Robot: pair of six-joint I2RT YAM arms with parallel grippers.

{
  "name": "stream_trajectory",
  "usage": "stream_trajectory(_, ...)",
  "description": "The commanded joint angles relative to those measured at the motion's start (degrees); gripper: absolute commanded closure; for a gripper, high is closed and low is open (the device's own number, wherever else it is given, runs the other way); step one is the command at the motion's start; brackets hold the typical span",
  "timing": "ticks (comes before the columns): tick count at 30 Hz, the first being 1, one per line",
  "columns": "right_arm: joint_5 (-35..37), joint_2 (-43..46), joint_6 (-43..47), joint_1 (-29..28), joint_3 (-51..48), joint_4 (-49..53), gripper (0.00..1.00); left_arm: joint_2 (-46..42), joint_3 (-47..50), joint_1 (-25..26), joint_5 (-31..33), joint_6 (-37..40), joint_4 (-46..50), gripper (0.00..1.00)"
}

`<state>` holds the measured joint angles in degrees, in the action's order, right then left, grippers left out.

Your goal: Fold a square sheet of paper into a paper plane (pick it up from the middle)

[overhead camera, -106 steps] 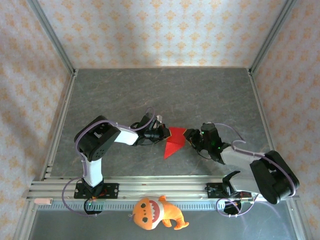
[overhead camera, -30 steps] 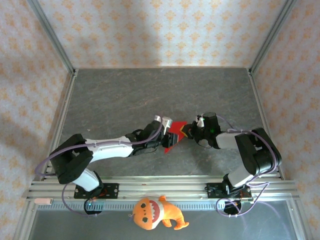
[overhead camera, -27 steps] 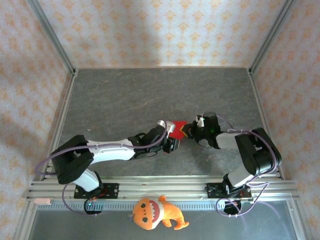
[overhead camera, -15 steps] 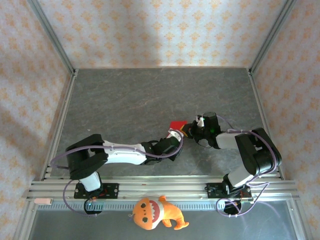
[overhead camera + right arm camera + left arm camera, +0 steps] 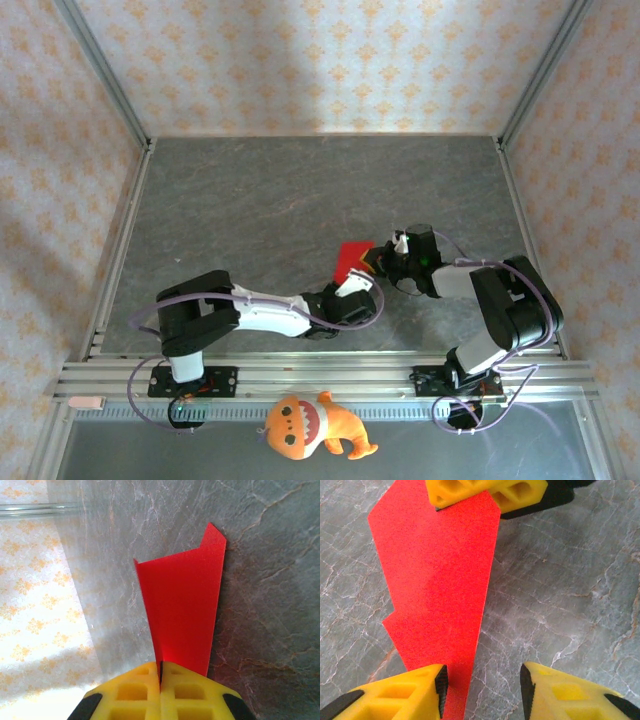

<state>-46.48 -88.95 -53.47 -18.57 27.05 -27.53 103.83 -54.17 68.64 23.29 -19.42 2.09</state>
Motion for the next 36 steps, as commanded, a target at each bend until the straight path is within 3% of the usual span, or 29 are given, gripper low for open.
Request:
stream_trajectory(1,0.4,1.0,-0.7,0.0,0.2,-1.6,1.0,1.4,-1.9,1.0,4.7,0.8,3.6,0.57)
stream_trajectory(16,0.4,0.8,-0.7,0.1,0.3,-1.6,1.0,2.2,-2.3,1.8,8.9,0.7,5.0,0.75)
stream_trajectory(27,0.3,0.9,-0.6,0.0,0.7,-1.4,1.0,2.5,-2.3,1.9,10.0,0.4,5.9,0.76)
stream_trajectory(36,0.4,1.5,-0.8,0.1,0.6,-1.3,1.0,2.4,-2.2,1.8,9.9,0.1,5.4,0.94)
